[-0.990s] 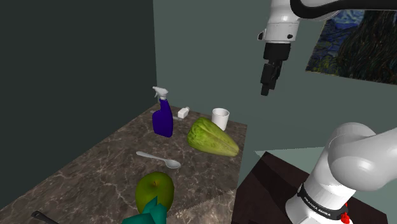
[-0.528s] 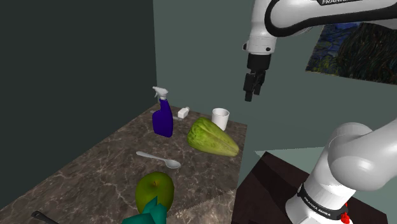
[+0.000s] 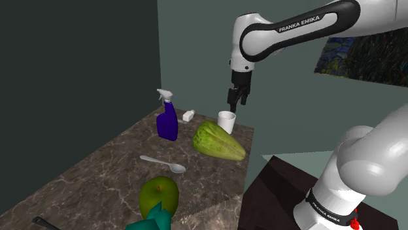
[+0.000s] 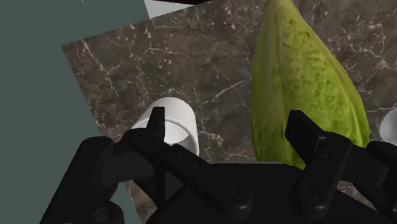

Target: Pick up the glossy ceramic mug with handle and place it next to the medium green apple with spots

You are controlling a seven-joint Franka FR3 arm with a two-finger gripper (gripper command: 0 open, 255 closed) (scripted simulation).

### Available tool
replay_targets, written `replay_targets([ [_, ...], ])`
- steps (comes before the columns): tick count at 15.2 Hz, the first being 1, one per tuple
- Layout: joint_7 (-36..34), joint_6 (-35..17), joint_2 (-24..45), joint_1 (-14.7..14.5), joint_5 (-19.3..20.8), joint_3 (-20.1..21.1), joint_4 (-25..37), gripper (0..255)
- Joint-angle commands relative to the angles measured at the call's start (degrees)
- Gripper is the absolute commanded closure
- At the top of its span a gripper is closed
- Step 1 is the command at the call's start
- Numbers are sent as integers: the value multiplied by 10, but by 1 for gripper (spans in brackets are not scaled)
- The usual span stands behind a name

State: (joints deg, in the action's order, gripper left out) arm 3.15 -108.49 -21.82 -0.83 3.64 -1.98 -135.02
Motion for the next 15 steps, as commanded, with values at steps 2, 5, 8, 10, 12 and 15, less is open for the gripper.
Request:
replay_targets([
  [2,-5,-47,64,3,8,-1,18,0],
  [5,-13,-85,129,5,16,0,47,0],
  [8,-19,-114,175,6,22,-1,65,0],
  [10,-19,-130,181,7,23,-2,55,0],
  [12,-19,-145,187,8,23,-2,46,0],
  [15,-20,-166,196,9,25,-3,35,0],
])
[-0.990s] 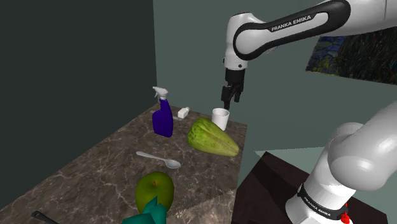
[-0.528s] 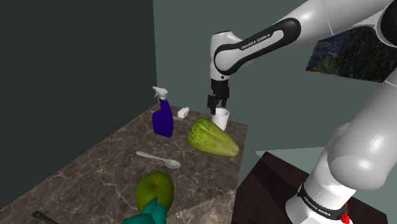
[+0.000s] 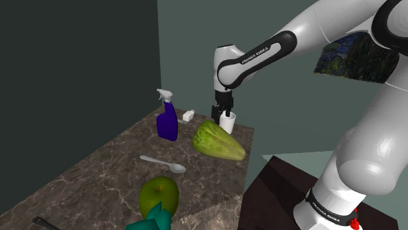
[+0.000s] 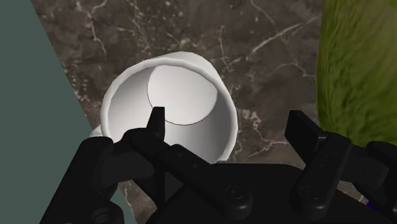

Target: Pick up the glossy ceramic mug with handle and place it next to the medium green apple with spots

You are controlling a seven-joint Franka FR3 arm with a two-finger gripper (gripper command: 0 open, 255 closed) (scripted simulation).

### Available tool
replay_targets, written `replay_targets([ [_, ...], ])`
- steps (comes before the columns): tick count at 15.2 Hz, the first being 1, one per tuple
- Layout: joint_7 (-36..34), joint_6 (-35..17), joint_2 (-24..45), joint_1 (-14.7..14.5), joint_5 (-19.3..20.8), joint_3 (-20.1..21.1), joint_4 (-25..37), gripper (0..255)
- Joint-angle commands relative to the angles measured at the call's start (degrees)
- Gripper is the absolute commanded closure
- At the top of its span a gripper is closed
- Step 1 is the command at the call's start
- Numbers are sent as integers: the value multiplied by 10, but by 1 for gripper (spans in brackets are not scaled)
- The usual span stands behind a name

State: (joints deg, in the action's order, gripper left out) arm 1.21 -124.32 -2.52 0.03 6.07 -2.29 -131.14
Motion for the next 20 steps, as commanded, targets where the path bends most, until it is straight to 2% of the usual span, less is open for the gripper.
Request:
replay_targets([
  [1,-1,-7,3,0,0,0,-4,0],
  [8,-1,-7,3,0,0,0,-3,0],
  [9,-1,-7,3,0,0,0,-3,255],
  [18,-1,-7,3,0,0,0,-4,255],
  [20,1,8,-5,0,0,0,3,255],
])
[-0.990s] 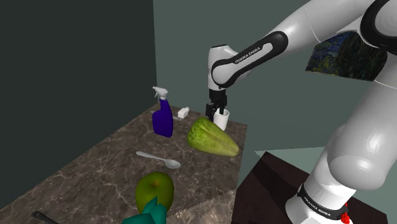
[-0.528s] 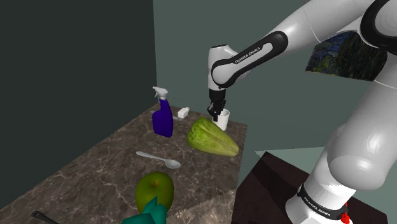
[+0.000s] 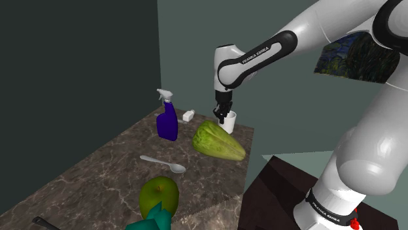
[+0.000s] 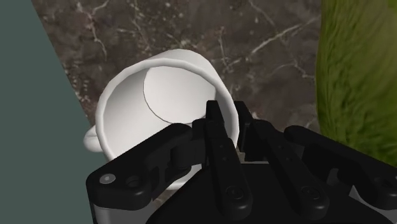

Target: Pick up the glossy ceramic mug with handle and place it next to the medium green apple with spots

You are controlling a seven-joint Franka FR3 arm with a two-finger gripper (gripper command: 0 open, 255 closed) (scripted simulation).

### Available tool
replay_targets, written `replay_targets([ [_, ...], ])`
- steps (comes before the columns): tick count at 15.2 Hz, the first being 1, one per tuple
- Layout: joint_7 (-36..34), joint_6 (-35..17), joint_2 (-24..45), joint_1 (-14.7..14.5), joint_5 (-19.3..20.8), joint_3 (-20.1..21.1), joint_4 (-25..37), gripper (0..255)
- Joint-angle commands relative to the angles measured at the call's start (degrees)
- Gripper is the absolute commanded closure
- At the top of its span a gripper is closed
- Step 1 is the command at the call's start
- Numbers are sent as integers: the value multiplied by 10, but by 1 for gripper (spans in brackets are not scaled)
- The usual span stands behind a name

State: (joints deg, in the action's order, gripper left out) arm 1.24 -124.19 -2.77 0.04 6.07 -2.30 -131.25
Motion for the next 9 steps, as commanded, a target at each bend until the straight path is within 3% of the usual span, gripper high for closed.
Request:
replay_targets([
  [1,1,15,-7,0,-1,0,8,255],
  [9,6,77,-35,-1,-3,1,42,255],
])
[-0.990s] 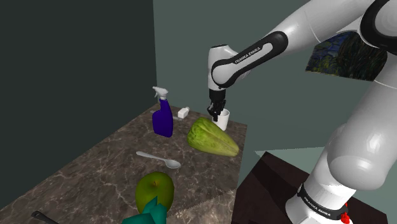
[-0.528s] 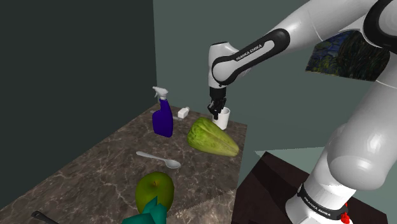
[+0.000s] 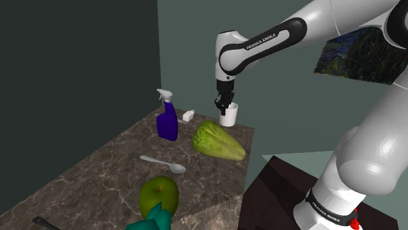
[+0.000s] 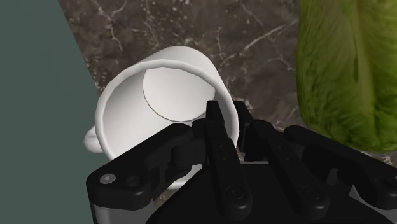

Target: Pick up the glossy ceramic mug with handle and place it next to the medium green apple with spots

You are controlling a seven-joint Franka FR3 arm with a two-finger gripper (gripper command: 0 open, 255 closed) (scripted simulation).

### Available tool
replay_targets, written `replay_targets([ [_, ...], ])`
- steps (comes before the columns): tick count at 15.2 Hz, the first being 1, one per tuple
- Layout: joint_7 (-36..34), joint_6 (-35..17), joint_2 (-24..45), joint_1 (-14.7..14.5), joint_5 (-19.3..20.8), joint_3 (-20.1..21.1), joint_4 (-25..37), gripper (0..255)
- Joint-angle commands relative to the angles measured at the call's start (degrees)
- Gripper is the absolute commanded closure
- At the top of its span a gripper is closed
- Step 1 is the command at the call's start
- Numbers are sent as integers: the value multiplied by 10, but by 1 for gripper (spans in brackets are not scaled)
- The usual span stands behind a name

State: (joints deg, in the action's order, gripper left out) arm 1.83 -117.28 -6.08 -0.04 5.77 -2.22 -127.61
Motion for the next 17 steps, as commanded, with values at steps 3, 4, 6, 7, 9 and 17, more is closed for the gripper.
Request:
replay_targets([
  [3,2,31,-10,-1,-1,1,20,255],
  [4,3,38,-13,-1,-1,1,25,255],
  [6,4,54,-18,-1,-2,1,36,255],
  [7,4,61,-20,-1,-2,1,42,255],
  [9,6,77,-24,-1,-3,1,53,255],
  [17,10,138,-35,-2,-4,2,103,255],
])
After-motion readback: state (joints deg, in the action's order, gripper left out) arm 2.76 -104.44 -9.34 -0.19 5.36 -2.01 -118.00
